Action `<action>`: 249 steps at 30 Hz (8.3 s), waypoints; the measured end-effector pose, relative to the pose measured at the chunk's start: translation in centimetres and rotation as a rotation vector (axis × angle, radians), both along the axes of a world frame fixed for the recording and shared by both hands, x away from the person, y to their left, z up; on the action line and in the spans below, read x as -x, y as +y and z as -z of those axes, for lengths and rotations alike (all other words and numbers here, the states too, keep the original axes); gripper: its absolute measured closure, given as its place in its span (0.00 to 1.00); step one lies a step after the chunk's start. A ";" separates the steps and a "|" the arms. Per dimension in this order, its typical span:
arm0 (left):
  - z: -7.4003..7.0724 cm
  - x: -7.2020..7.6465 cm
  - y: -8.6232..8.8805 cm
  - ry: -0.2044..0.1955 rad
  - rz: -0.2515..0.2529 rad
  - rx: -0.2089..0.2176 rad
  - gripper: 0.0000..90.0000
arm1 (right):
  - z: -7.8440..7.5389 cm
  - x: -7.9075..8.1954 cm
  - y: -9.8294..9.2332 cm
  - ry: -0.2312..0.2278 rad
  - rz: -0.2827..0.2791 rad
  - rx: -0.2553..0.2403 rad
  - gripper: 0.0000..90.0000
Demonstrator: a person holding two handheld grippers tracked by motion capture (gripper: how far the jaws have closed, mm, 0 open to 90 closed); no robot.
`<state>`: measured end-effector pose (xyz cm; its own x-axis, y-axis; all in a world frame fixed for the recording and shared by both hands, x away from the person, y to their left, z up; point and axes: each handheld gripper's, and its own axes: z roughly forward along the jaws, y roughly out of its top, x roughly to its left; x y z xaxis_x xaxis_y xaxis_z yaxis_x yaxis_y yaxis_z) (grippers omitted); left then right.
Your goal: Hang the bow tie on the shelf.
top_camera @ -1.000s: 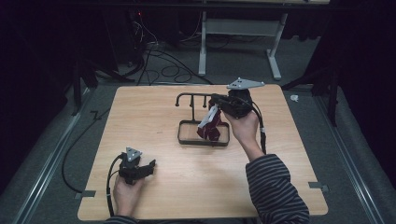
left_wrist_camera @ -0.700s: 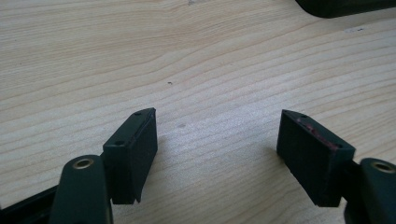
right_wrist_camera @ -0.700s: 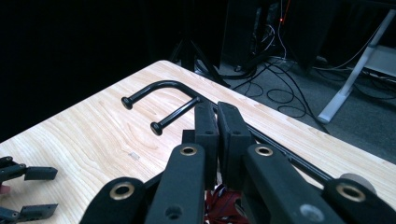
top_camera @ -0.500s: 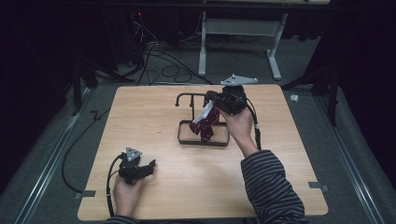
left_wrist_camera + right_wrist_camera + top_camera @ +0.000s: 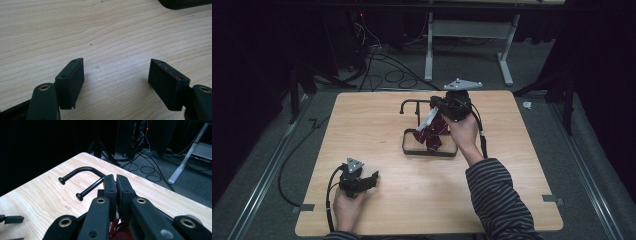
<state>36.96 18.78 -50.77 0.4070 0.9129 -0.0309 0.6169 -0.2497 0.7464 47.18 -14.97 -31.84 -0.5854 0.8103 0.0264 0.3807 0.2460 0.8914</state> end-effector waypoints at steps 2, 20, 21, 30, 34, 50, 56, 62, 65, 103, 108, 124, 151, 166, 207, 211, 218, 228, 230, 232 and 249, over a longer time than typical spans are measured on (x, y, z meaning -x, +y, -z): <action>0.0 0.0 0.0 0.000 0.000 0.000 0.33 | -0.1 -0.3 0.1 0.001 0.007 0.001 0.99; 0.0 0.0 0.0 0.000 0.001 0.000 0.33 | 0.3 -1.1 0.9 0.003 0.029 0.010 0.99; 0.0 0.0 0.0 -0.001 0.000 0.000 0.33 | 0.3 -1.1 0.9 -0.002 0.026 0.012 0.99; 0.0 0.0 0.0 0.000 0.001 -0.001 0.33 | 0.3 -1.3 1.3 0.000 0.025 0.018 0.99; 0.0 0.0 0.0 -0.001 0.000 0.000 0.33 | 0.5 -1.3 1.6 0.009 0.025 0.025 0.98; 0.0 0.0 0.0 -0.001 0.001 -0.002 0.33 | 0.7 -1.5 1.7 0.017 0.019 0.034 0.98; 0.0 0.0 0.0 0.000 0.001 -0.002 0.33 | 0.8 -1.5 1.8 0.019 0.016 0.038 0.98; 0.0 0.0 0.0 0.000 0.001 -0.002 0.33 | 0.8 -1.5 1.8 0.019 0.011 0.042 0.97; 0.0 0.0 0.0 -0.001 0.001 0.000 0.33 | 0.9 -1.5 1.9 0.030 0.006 0.043 0.95; 0.0 0.0 -0.1 0.002 0.008 -0.009 0.33 | 0.8 1.4 -2.3 0.010 0.013 0.048 0.88; 0.0 0.0 -0.1 0.004 0.008 -0.010 0.33 | 0.9 2.1 -3.2 0.011 0.020 0.038 0.88; 0.0 0.0 -0.1 0.002 0.008 -0.009 0.33 | 1.7 4.1 -6.0 0.017 0.037 0.019 0.86; 0.0 0.0 -0.1 0.000 0.005 -0.010 0.33 | 3.7 6.6 -10.5 0.042 0.100 -0.025 0.83; 0.0 0.0 -0.1 0.000 0.005 -0.010 0.33 | 4.6 7.9 -12.3 0.045 0.126 -0.037 0.82; 0.0 0.0 -0.2 -0.002 0.004 -0.011 0.33 | 10.0 11.2 -15.8 0.128 0.200 -0.085 0.81; 0.0 0.0 -0.2 -0.002 0.004 -0.011 0.33 | 10.7 11.4 -15.9 0.138 0.206 -0.083 0.81; 0.0 0.0 -0.2 -0.002 0.003 -0.011 0.33 | 12.2 11.6 -15.9 0.163 0.212 -0.081 0.81; 0.0 0.0 -0.2 -0.003 0.002 -0.011 0.33 | 13.5 11.8 -15.8 0.185 0.217 -0.082 0.81; 0.0 0.0 -0.2 -0.002 0.003 -0.011 0.33 | 13.7 11.8 -15.7 0.192 0.218 -0.078 0.81; 0.0 0.0 -0.2 -0.002 0.003 -0.011 0.33 | 13.9 11.8 -15.7 0.196 0.219 -0.076 0.81; 0.0 0.0 -0.2 -0.003 0.003 -0.011 0.33 | 15.7 11.6 -15.2 0.228 0.223 -0.047 0.80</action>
<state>36.95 18.61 -50.78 0.4095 0.9121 -0.0200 0.6143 -0.2594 0.7452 35.55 -30.17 -47.51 -0.3684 0.9127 0.1769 0.6118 0.0948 0.7853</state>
